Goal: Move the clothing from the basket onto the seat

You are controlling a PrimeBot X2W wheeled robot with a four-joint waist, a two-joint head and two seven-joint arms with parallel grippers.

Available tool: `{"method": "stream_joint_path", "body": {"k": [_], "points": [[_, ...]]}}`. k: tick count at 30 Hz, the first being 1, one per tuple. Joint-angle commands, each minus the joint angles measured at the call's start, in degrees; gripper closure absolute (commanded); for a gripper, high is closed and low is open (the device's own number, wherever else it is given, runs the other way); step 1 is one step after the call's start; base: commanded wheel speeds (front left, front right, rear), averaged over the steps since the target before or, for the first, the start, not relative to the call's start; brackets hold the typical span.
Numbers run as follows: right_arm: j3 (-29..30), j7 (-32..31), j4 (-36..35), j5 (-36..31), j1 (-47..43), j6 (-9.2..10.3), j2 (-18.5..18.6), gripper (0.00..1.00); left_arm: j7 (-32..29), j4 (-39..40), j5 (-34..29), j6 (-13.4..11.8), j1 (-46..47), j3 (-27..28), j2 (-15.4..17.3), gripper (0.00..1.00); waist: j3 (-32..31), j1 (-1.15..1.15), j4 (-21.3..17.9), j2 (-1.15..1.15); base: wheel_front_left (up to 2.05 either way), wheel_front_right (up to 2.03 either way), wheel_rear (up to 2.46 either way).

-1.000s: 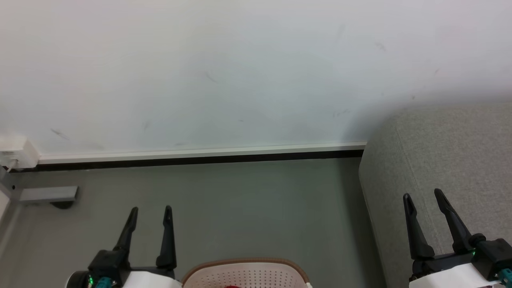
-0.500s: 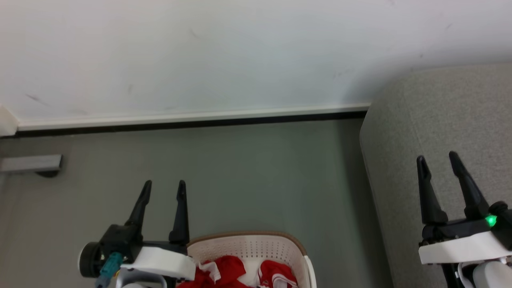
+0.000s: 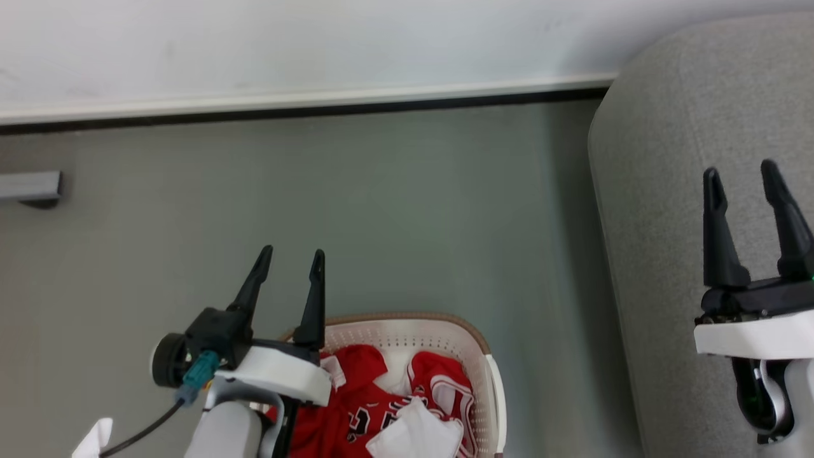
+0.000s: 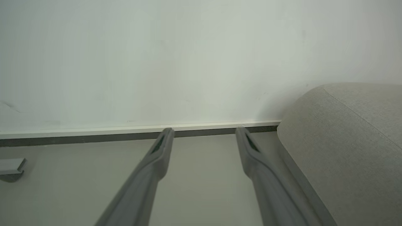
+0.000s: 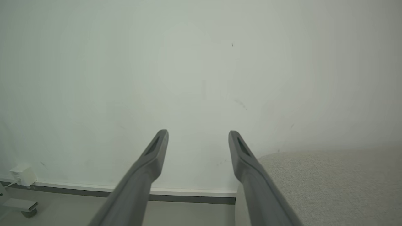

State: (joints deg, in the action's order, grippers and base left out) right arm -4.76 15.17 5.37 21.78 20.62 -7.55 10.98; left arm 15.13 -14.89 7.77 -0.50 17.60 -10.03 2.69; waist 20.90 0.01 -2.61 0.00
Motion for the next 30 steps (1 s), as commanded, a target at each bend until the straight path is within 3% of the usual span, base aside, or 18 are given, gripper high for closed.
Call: {"method": "stream_joint_path", "body": {"k": [1, 12, 30], "points": [[0.3, -0.1, -0.6, 0.7, 1.2, 0.12, 0.3, 0.00, 0.0, -0.7, -0.1, 0.3, 1.1, -0.2, 0.4, 0.00, 2.5, -0.01, 0.1, 0.00, 0.00, 0.00, 0.00], [1.5, -0.1, -3.7, 0.9, 6.8, 0.12, 0.6, 0.00, 0.0, -9.2, 2.0, 3.4, 6.9, -3.4, 0.4, 0.00, 10.7, -0.01, -0.2, 0.00, 0.00, 0.00, 0.00], [3.2, -0.1, -7.1, 1.9, 12.7, 0.12, 1.0, 0.00, 0.0, -37.2, 10.0, 7.5, 18.4, -17.0, 0.4, 0.00, 18.9, -0.01, -2.0, 0.00, 0.00, 0.00, 0.00]]}}
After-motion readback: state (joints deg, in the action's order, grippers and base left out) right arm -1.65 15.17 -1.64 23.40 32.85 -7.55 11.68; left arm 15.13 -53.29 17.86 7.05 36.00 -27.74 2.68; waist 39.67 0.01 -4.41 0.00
